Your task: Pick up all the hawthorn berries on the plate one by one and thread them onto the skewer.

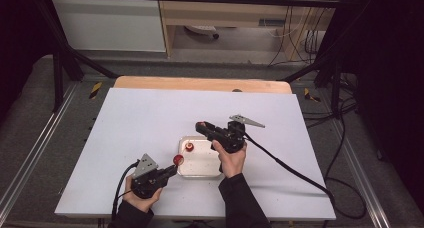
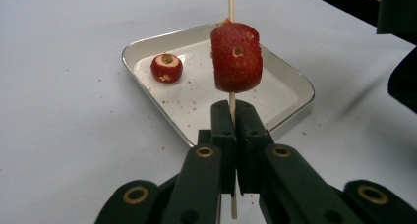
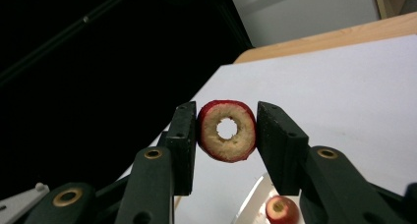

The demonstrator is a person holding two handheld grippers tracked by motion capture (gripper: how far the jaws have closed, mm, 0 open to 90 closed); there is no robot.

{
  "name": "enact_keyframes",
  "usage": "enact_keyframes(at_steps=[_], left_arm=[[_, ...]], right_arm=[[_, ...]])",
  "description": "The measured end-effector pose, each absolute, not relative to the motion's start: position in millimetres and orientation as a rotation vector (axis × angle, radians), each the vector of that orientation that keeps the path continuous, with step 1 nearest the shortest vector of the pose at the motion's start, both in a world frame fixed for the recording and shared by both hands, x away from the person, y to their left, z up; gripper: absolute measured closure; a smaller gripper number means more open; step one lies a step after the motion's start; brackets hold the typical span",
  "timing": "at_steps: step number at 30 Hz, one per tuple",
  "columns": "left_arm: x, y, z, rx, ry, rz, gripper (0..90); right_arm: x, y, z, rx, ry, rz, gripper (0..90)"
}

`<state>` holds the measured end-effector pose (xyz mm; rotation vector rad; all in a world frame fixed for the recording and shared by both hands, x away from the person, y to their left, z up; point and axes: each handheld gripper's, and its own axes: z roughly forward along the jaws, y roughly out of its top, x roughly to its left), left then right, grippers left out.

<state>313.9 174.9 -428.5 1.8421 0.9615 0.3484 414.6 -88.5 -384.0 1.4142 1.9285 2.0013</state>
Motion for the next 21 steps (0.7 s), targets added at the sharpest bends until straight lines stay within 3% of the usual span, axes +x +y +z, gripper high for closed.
enact_keyframes(at_steps=[21], left_arm=[[315.6, 155.4, -428.4, 1.757, 0.992, 0.354, 87.8]], right_arm=[[411.7, -77.8, -394.5, 1.457, 1.744, 2.181, 61.3]])
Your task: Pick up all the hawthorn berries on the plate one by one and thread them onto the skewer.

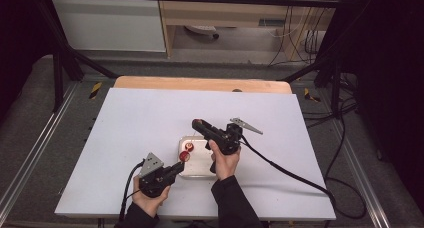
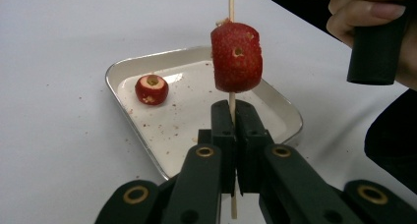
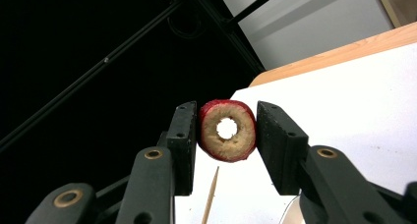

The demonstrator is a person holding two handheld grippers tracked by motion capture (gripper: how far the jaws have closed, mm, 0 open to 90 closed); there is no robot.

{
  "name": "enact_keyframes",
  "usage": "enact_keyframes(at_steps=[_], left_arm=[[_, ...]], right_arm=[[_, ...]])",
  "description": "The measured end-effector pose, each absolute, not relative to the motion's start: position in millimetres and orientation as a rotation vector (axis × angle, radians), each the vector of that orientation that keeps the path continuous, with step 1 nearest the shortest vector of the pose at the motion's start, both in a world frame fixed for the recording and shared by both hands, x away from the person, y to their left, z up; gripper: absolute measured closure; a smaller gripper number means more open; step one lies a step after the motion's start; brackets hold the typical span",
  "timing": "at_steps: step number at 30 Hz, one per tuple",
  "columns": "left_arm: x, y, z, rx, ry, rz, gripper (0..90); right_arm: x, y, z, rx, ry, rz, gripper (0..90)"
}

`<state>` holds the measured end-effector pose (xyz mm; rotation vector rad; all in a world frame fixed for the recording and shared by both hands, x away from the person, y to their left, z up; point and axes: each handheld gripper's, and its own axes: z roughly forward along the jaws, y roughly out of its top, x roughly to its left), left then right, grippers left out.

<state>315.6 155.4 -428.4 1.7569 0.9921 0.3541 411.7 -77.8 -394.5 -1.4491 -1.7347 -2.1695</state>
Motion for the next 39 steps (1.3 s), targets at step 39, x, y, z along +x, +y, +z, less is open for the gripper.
enact_keyframes(at_steps=[39], left_arm=[[316.4, 149.3, -430.0, 1.696, 1.072, 0.300, 87.8]], right_arm=[[400.8, -64.4, -411.5, -1.469, -1.599, -2.245, 61.6]])
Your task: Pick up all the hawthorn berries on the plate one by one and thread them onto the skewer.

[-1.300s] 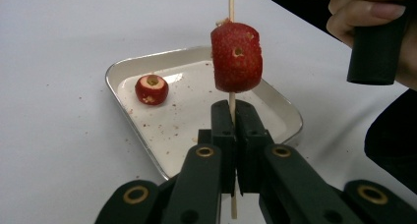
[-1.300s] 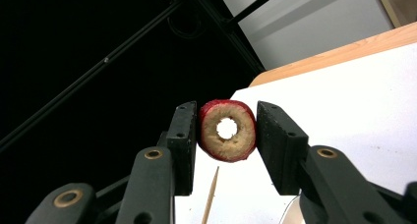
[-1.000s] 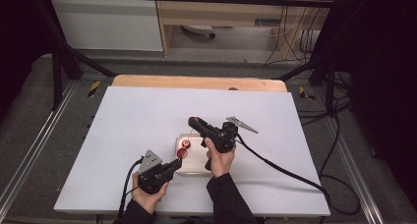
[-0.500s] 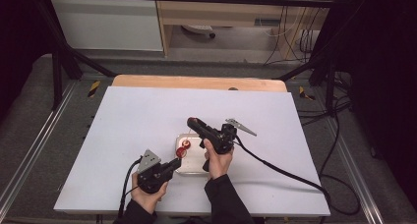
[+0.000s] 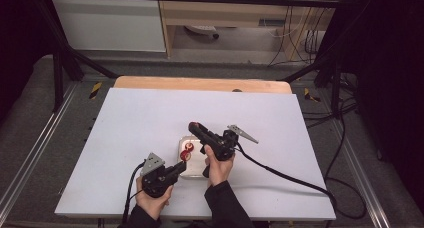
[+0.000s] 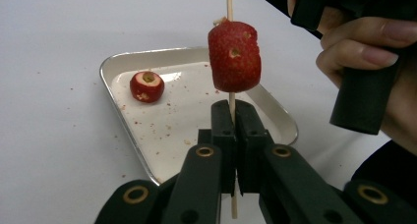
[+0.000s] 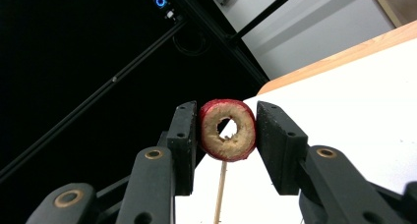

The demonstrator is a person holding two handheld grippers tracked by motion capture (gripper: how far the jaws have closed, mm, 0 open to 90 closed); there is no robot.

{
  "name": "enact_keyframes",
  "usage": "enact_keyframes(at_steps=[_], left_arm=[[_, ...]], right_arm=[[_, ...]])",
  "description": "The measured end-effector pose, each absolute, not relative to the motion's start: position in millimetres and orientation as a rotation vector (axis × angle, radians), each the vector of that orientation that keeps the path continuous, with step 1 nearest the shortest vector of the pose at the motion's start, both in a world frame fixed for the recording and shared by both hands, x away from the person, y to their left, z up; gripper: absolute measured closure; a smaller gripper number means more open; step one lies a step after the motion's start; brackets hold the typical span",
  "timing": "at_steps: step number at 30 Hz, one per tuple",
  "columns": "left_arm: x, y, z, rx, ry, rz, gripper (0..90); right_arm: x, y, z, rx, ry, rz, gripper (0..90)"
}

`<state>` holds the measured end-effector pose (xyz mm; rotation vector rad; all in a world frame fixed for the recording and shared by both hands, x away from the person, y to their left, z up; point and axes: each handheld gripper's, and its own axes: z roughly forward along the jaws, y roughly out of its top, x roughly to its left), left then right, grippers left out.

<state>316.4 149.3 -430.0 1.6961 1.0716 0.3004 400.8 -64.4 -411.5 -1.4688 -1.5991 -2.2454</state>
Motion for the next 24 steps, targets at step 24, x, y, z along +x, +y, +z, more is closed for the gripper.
enact_keyframes(at_steps=[24], left_arm=[[320.0, 158.1, -433.6, 1.740, 1.094, 0.354, 88.1]], right_arm=[[398.7, -69.3, -406.3, -1.434, -1.726, -2.122, 61.7]])
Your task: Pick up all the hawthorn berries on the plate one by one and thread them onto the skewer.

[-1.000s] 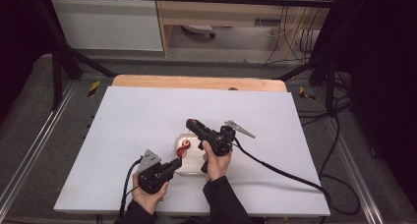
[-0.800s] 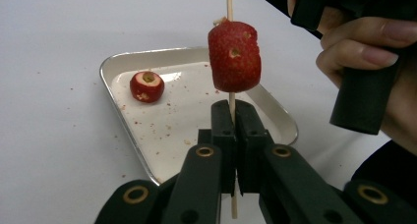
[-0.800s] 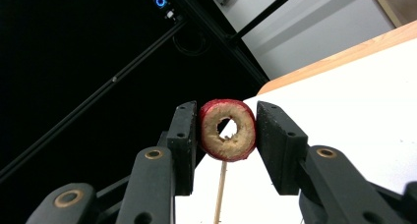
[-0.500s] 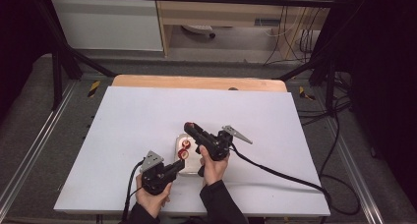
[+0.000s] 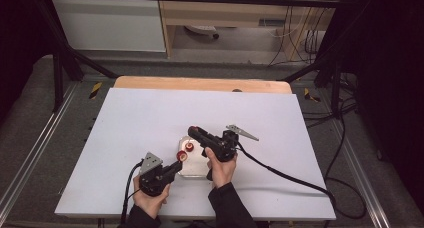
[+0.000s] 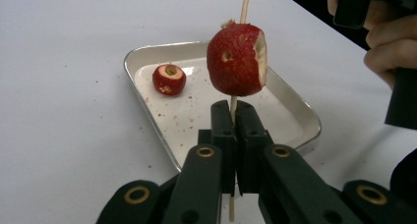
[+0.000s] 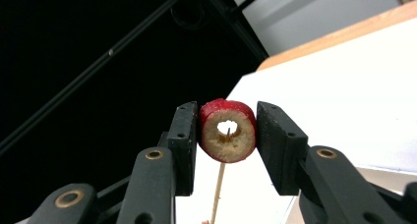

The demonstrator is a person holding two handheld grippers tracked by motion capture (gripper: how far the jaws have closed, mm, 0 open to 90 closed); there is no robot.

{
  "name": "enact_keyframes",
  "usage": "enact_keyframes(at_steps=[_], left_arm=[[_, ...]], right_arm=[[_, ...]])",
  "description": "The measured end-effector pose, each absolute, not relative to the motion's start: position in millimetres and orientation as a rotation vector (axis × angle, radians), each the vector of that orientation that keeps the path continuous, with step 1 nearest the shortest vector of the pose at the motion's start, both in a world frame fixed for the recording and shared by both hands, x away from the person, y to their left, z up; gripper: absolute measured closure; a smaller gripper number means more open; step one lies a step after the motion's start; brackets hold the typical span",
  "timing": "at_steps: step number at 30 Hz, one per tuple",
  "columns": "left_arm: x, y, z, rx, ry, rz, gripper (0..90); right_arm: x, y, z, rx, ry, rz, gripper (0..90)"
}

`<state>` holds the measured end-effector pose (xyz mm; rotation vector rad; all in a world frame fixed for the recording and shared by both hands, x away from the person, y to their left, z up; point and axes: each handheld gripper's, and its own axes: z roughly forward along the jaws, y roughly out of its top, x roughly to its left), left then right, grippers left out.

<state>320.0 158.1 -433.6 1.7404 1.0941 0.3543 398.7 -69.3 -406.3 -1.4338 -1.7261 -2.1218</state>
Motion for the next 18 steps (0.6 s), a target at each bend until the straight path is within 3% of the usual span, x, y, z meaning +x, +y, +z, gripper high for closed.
enact_keyframes(at_steps=[18], left_arm=[[316.3, 154.7, -433.4, 1.753, 1.050, 0.362, 88.4]], right_arm=[[400.3, -70.3, -409.5, -1.425, -1.709, -2.137, 62.8]])
